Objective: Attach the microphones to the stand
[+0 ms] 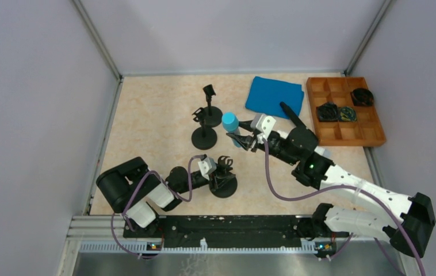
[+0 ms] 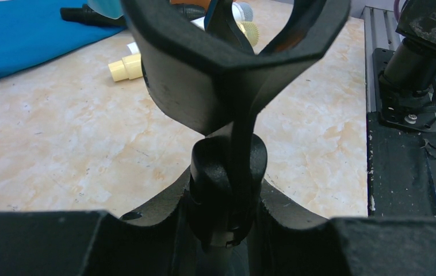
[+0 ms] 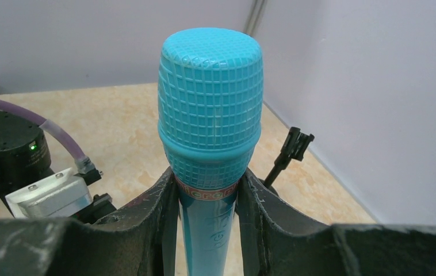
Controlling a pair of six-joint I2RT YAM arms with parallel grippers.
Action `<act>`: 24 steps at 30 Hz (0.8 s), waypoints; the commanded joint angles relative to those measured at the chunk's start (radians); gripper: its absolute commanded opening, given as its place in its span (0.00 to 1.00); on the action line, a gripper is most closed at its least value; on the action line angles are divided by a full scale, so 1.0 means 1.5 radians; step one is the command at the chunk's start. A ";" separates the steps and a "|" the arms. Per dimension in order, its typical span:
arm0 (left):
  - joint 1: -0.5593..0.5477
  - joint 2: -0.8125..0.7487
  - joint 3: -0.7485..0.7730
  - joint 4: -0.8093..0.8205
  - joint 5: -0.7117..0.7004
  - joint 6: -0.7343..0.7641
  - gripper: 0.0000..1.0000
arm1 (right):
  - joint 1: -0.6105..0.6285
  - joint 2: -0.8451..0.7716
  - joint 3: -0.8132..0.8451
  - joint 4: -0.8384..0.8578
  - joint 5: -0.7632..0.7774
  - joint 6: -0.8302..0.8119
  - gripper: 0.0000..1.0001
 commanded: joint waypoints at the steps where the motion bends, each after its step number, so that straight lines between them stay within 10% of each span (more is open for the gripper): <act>1: -0.006 0.008 -0.029 0.179 0.051 -0.036 0.00 | 0.004 -0.017 -0.002 0.059 -0.049 -0.032 0.00; 24: -0.006 -0.011 -0.029 0.160 0.046 -0.018 0.00 | -0.070 0.001 0.001 0.118 -0.177 0.009 0.00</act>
